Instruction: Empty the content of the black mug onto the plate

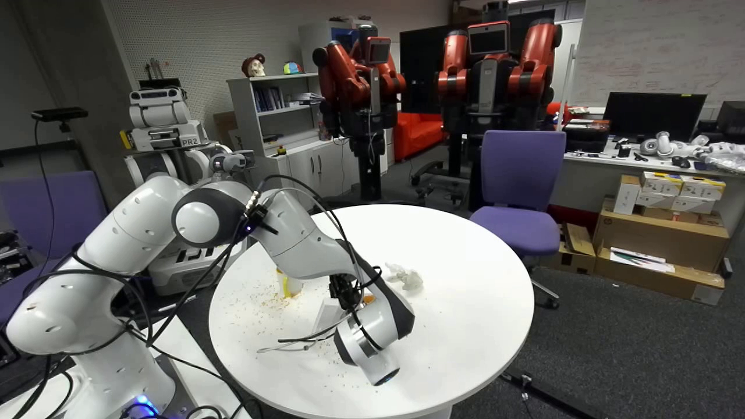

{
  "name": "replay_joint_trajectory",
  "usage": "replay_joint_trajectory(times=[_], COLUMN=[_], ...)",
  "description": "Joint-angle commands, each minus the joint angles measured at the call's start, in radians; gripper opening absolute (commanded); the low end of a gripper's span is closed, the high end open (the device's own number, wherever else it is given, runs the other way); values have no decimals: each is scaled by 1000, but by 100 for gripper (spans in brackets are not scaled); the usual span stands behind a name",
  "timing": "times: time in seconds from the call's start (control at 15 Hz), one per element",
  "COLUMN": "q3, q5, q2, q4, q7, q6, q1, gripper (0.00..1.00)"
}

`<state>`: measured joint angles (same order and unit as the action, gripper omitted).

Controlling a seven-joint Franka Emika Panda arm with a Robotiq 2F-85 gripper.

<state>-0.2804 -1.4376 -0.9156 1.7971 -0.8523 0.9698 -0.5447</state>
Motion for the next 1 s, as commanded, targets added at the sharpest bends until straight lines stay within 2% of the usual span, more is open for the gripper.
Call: replay_joint_trajectory(times=[0.0,0.33,0.93], q3=[17,20,34], q5=[-36,-49,-62], q2=[-19,-40,-55], q4=[-41,-55,-78], q7=[56,74,81], q6=[-94,-149,-176], q1=[-28,-29,-22], gripper=[5,5,5])
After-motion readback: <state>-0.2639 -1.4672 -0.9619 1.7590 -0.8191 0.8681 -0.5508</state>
